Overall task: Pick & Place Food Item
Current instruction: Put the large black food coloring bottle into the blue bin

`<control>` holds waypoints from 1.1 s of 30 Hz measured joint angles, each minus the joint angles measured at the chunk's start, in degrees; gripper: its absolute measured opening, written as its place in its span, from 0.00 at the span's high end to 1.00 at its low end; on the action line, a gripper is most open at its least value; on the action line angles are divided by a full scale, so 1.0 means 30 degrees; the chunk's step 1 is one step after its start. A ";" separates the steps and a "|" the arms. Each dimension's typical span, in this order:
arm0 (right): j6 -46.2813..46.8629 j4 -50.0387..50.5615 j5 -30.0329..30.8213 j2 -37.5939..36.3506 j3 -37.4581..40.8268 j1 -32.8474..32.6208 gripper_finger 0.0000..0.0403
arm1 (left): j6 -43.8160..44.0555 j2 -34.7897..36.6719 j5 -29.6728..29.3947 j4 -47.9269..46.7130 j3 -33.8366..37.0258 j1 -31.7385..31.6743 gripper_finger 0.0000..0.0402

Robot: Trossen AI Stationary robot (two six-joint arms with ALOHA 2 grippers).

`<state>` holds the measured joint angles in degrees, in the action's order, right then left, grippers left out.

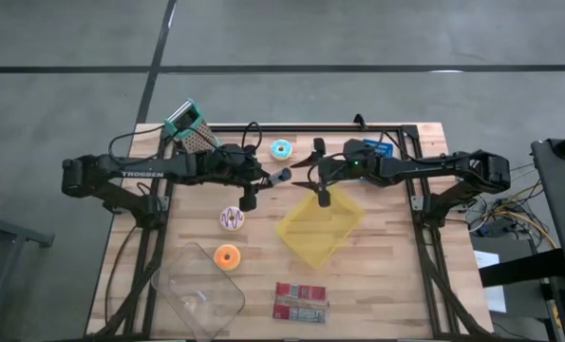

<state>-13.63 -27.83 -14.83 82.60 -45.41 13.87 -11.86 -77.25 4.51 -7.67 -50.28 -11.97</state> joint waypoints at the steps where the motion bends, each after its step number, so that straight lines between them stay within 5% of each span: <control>1: 0.0033 -0.0363 -0.0003 0.0104 0.0000 -0.0001 0.45 | 0.0000 0.0000 0.0000 0.0040 0.0000 0.0000 0.69; 19: -0.0640 -0.3840 -0.0291 0.4760 -0.2775 -0.0095 0.45 | 0.0015 0.0000 -0.0095 0.0104 0.0000 -0.0007 0.69; 33: -0.0677 -0.3811 -0.0673 0.5161 -0.3008 -0.0155 0.50 | 0.0466 0.0000 0.0003 -0.0018 0.0321 0.0000 0.69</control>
<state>-15.66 -39.27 -16.85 98.08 -54.43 13.40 -10.46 -77.25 4.52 -7.72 -49.32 -11.97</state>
